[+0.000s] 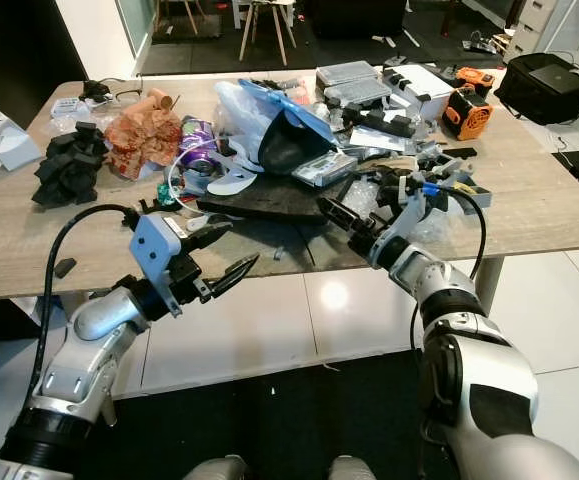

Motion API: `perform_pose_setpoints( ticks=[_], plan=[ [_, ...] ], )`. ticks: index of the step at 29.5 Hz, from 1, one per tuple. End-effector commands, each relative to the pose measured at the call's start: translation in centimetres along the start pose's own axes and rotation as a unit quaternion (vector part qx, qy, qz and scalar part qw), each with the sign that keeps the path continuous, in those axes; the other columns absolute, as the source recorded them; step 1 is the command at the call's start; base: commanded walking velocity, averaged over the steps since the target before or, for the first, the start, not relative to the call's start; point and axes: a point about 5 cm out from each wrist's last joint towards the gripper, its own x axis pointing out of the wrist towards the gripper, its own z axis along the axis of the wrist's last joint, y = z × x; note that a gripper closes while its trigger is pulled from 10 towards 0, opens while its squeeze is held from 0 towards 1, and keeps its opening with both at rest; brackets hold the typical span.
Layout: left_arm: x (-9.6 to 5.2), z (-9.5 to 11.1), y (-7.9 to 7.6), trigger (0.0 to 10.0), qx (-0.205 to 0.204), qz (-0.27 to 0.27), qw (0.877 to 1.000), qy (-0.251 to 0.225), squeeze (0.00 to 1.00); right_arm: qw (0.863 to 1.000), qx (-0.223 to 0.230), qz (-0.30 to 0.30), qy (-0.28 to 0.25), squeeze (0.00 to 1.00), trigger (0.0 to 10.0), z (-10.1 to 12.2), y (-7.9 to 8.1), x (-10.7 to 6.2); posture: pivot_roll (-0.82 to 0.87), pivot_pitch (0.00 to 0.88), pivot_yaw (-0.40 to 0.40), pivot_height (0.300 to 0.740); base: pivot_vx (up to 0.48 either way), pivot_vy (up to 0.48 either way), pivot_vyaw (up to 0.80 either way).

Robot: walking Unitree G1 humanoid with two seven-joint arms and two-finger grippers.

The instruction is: Picking trash to rubbish bin

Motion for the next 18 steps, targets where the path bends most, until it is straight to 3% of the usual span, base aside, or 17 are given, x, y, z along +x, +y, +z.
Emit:
perform_pose_setpoints(
  ticks=[1, 11, 18],
  plan=[
    [-0.1, 0.6, 0.2, 10.0, 0.009, -0.008, 1.0, 0.001, 0.0, 1.0, 0.004, 0.003, -0.014, 0.0, 10.0, 0.5, 0.3, 0.4, 0.04, 0.0, -0.001, 0.74, 0.0, 0.0, 0.0],
    [-1.1, 2.2, -0.2, 10.0, 0.025, -0.02, 0.999, 0.0, 0.0, 1.0, 0.002, 0.007, -0.015, 0.0, 10.0, 0.6, 1.0, 1.2, 0.06, 0.0, -0.008, 0.74, 0.0, 0.0, 0.0],
    [-1.8, 3.5, -1.3, 10.0, 0.024, -0.041, 0.999, 0.004, 0.0, 1.0, 0.016, 0.015, -0.009, 0.0, 10.0, 0.0, 0.9, 1.0, 0.08, 0.079, -0.008, 0.74, 0.0, 0.0, 0.0]
  ],
)
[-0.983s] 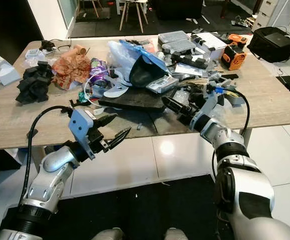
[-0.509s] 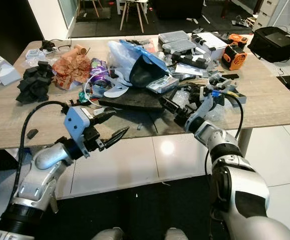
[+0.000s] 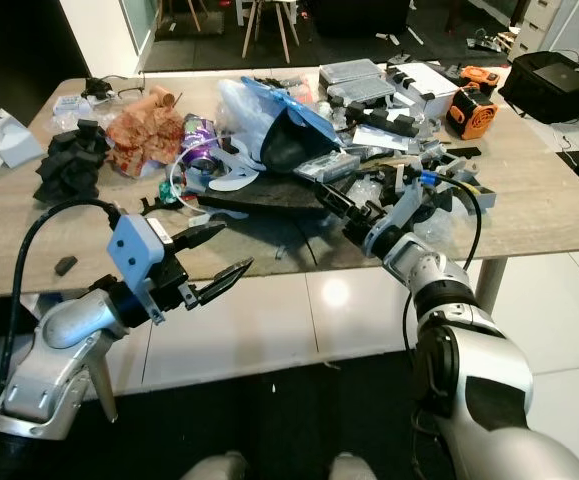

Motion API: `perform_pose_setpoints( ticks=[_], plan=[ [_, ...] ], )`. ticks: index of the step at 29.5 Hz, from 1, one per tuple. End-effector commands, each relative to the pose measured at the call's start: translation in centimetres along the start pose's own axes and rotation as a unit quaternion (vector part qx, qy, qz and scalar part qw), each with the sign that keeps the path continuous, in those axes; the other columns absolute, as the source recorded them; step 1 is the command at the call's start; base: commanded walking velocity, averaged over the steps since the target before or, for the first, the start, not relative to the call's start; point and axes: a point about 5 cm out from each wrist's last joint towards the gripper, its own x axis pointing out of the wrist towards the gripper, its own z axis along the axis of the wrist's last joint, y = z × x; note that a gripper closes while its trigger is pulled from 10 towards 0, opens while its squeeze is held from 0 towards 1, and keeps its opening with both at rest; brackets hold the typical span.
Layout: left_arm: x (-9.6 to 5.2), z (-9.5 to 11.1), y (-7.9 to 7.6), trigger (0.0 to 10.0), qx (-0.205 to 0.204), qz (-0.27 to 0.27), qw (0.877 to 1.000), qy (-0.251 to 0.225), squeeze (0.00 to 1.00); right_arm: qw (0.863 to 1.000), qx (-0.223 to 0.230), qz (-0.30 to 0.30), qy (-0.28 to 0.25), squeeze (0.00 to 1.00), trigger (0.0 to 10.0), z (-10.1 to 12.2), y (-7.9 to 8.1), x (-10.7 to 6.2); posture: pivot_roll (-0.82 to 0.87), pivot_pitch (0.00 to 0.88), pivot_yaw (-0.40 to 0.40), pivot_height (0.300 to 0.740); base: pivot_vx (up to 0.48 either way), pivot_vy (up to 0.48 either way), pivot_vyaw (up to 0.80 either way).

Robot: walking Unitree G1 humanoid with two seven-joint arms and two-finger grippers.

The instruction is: Picking trash to rubbish bin

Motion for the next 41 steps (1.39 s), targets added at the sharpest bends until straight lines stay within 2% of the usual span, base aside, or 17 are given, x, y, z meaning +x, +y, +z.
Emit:
perform_pose_setpoints(
  ticks=[1, 5, 6, 8, 9, 22, 30, 37, 41],
  plan=[
    [-0.2, 0.3, -0.4, 10.0, 0.0, -0.014, 1.0, 0.009, 0.0, 1.0, 0.012, 0.004, 0.001, 0.0, 10.0, -0.3, 0.0, 0.0, 0.08, 0.091, -0.006, 0.74, 0.0, 0.0, 0.0],
    [-0.4, 1.0, -0.5, 10.0, 0.006, -0.02, 1.0, 0.009, 0.0, 1.0, 0.014, 0.018, -0.009, 0.0, 10.0, 0.3, 0.4, 0.1, 0.09, 0.107, -0.006, 0.74, 0.0, 0.0, 0.0],
    [-0.5, 1.2, -0.4, 10.0, 0.007, -0.022, 1.0, 0.01, 0.0, 1.0, 0.014, 0.024, -0.014, 0.0, 4.4, 0.6, 0.6, 0.3, 0.09, 0.109, -0.006, 0.74, 0.0, 0.0, 0.0],
    [-0.5, 1.4, -0.4, 10.0, 0.007, -0.022, 1.0, 0.011, 0.0, 0.999, 0.015, 0.029, -0.017, 0.0, 4.4, 0.7, 0.7, 0.4, 0.09, 0.109, -0.006, 0.74, 0.0, 0.0, 0.0],
    [-0.6, 1.7, -0.6, 10.0, 0.011, -0.031, 0.999, 0.015, 0.0, 0.999, 0.01, 0.038, -0.022, 0.0, 0.0, 1.1, 1.3, 0.8, 0.09, 0.111, -0.006, 0.74, 0.0, 0.0, 0.0],
    [-0.6, 2.2, -1.4, 10.0, 0.006, -0.067, 0.997, 0.023, 0.0, 0.998, -0.001, 0.048, -0.037, 0.0, 0.0, 2.2, 1.8, 1.1, 0.09, 0.111, -0.004, 0.74, 0.0, 0.0, 0.0],
    [0.0, 1.4, -1.7, 10.0, 0.002, -0.072, 0.997, 0.033, 0.0, 0.997, -0.01, 0.069, -0.043, 0.0, 0.0, 3.4, 2.4, 1.0, 0.07, 0.099, -0.005, 0.74, 0.0, 0.0, 0.0],
    [1.2, 0.6, -0.9, 10.0, 0.005, -0.045, 0.998, 0.035, 0.0, 0.99, -0.043, 0.132, -0.002, 0.0, 0.0, 4.6, 3.8, 0.4, 0.03, 0.047, -0.019, 0.74, 0.0, 0.0, 0.0],
    [1.7, 0.3, -0.5, 10.0, 0.009, -0.042, 0.999, 0.032, 0.0, 0.987, -0.067, 0.145, 0.017, 0.0, 0.0, 4.9, 4.2, -0.4, 0.01, 0.024, -0.019, 0.74, 0.0, 0.0, 0.0]
  ],
)
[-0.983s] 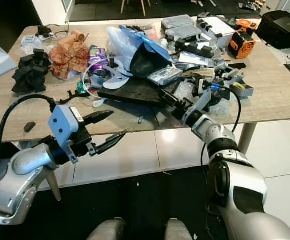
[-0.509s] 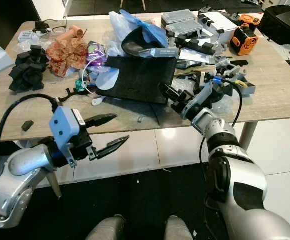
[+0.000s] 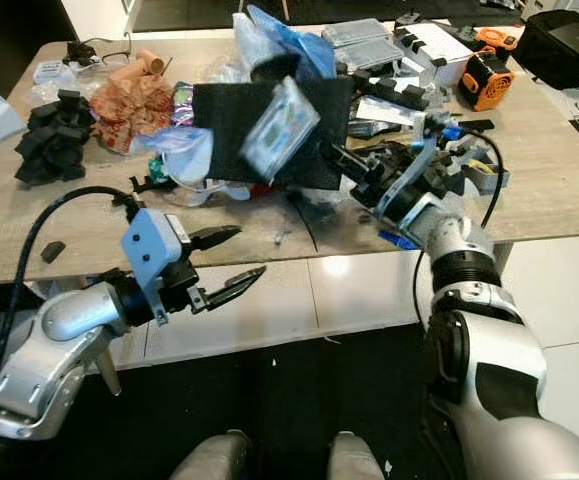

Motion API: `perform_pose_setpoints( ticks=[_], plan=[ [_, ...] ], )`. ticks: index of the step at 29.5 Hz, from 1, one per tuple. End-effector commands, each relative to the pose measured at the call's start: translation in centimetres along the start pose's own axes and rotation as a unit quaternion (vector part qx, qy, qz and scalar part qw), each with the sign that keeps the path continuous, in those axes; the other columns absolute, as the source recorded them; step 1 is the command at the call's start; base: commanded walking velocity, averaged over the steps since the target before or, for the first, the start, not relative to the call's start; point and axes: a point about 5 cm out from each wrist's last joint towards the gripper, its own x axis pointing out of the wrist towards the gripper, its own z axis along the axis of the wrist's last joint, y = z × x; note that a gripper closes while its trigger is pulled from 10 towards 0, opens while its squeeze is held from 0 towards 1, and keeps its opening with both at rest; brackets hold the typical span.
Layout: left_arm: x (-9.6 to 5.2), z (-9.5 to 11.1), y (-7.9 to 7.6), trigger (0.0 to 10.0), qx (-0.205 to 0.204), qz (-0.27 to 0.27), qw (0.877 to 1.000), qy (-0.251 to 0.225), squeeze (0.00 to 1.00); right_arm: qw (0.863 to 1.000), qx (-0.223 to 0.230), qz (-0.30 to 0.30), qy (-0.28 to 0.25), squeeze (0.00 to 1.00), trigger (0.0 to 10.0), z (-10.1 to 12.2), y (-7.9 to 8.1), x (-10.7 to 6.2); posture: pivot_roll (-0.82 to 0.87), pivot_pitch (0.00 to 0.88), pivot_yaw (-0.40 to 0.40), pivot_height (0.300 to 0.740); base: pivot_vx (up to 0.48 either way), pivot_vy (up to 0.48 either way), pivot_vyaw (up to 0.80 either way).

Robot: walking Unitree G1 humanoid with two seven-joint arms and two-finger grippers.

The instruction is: Picking trash to rubbish bin

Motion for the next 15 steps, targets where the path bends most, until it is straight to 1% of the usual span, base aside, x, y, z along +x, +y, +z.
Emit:
perform_pose_setpoints(
  ticks=[1, 4, 6, 7, 9, 11, 12, 15],
  plan=[
    [0.3, -0.5, 0.0, 10.0, 0.004, 0.001, 1.0, 0.006, 0.0, 1.0, -0.005, 0.004, 0.014, 0.0, 0.0, 0.0, 0.2, -0.5, 0.01, 0.019, -0.019, 0.74, 0.0, 0.0, 0.0],
    [0.5, -0.6, 0.2, 10.0, 0.004, 0.003, 1.0, 0.005, 0.0, 1.0, -0.015, 0.005, 0.017, 0.0, 0.0, 0.3, 0.4, -1.0, 0.0, 0.01, -0.018, 0.74, 0.0, 0.0, 0.0],
    [0.7, -0.7, 0.4, 10.0, 0.006, 0.003, 1.0, 0.003, 0.0, 1.0, -0.03, -0.007, 0.007, 0.0, 0.0, 1.0, 0.4, -1.5, -0.01, 0.0, -0.014, 0.74, 0.0, 0.0, 0.0],
    [0.7, -0.7, 0.4, 10.0, 0.006, 0.003, 1.0, 0.003, 0.0, 1.0, -0.03, -0.007, 0.007, 0.0, 0.0, 1.0, 0.4, -1.5, -0.01, 0.0, -0.014, 0.74, 0.0, 0.0, 0.0],
    [0.9, -0.8, 0.5, 10.0, 0.008, 0.002, 1.0, 0.001, 0.0, 0.999, -0.044, -0.023, -0.006, 0.0, 0.0, 1.8, 0.4, -1.8, -0.01, 0.0, -0.014, 0.74, 0.0, 0.0, 0.0],
    [1.0, -0.8, 0.6, 10.0, 0.009, 0.002, 1.0, 0.0, 0.0, 0.998, -0.052, -0.033, -0.016, 0.0, 0.0, 2.2, 0.5, -1.8, -0.01, 0.0, -0.015, 0.74, 0.0, 0.0, 0.0],
    [1.1, -0.9, 0.6, 10.0, 0.01, 0.003, 1.0, -0.002, 0.0, 0.996, -0.068, -0.049, -0.032, 0.0, 0.0, 2.9, 0.5, -1.7, -0.01, 0.0, -0.016, 0.74, 0.0, 0.0, 0.0],
    [1.2, -0.9, 0.7, 10.0, 0.012, 0.003, 1.0, -0.003, 0.0, 0.995, -0.077, -0.051, -0.048, 0.0, 0.0, 3.4, 0.8, -1.4, -0.01, 0.0, -0.017, 0.74, 0.0, 0.0, 0.0]
  ],
)
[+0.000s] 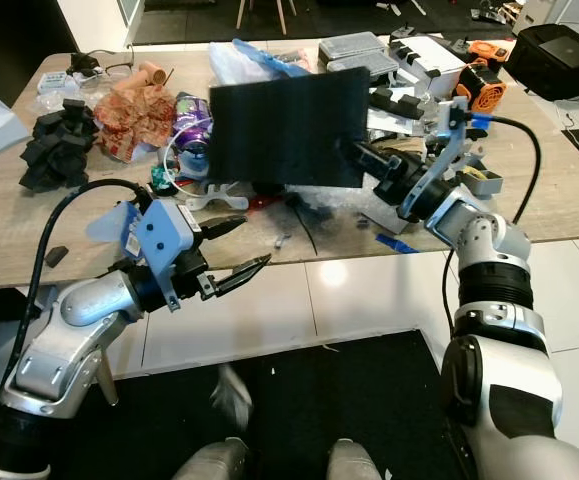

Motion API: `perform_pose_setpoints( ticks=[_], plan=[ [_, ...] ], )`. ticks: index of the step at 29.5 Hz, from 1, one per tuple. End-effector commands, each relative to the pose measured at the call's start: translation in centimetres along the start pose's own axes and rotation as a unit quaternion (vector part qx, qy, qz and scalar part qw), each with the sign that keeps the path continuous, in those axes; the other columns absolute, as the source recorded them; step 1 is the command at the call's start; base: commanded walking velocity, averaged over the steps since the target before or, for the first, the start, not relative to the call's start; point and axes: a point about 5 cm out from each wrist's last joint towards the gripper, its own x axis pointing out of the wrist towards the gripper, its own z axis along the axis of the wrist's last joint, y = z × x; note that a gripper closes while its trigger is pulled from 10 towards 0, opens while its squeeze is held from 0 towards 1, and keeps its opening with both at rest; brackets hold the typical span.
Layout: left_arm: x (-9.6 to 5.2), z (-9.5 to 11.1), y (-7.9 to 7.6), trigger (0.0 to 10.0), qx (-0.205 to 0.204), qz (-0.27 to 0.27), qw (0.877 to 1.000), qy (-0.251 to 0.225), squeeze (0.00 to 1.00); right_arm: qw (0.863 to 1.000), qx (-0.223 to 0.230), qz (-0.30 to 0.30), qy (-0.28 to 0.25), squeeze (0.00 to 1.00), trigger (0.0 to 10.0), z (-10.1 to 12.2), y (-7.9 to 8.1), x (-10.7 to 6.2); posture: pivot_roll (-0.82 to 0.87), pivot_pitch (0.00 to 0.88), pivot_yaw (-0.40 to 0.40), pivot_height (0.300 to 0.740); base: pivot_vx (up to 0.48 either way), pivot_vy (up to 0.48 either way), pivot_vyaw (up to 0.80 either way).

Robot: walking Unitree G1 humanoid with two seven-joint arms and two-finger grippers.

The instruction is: Picking trash to rubbish bin

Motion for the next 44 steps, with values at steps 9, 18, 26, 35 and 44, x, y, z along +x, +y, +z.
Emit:
perform_pose_setpoints(
  ticks=[9, 18, 26, 35, 44],
  plan=[
    [0.4, -0.5, 0.3, 10.0, -0.007, 0.014, 1.0, -0.005, 0.0, 0.99, -0.006, 0.14, 0.017, 0.0, 0.0, 0.1, 4.1, 0.2, -0.02, 0.0, -0.025, 0.74, 0.0, 0.0, 0.0],
    [0.4, -1.2, 2.0, 10.0, -0.062, 0.102, 0.992, -0.039, 0.0, 0.989, -0.052, 0.123, 0.068, 0.0, 8.6, -2.1, 4.9, -2.0, -0.05, 0.0, -0.016, 0.74, 0.0, 0.0, 0.0],
    [-0.2, -2.7, 1.6, 10.0, -0.131, 0.162, 0.977, -0.042, 0.0, 0.995, -0.102, 0.017, -0.007, 0.0, 10.0, -3.1, 4.7, -3.3, -0.05, 0.0, -0.02, 0.74, 0.0, 0.0, 0.0],
    [-0.3, -3.5, 1.9, 10.0, -0.131, 0.203, 0.97, -0.032, 0.0, 0.98, -0.18, -0.084, -0.019, 0.0, 10.0, -4.4, 3.3, -3.3, -0.04, 0.0, -0.03, 0.74, -0.096, 0.0, 0.0],
    [1.1, -3.4, 2.5, 10.0, -0.125, 0.22, 0.967, -0.041, 0.0, 0.972, -0.215, -0.093, -0.011, 0.0, 10.0, -5.9, 3.4, -1.6, -0.04, 0.0, -0.029, 0.74, -0.336, 0.0, 0.0]
  ],
)
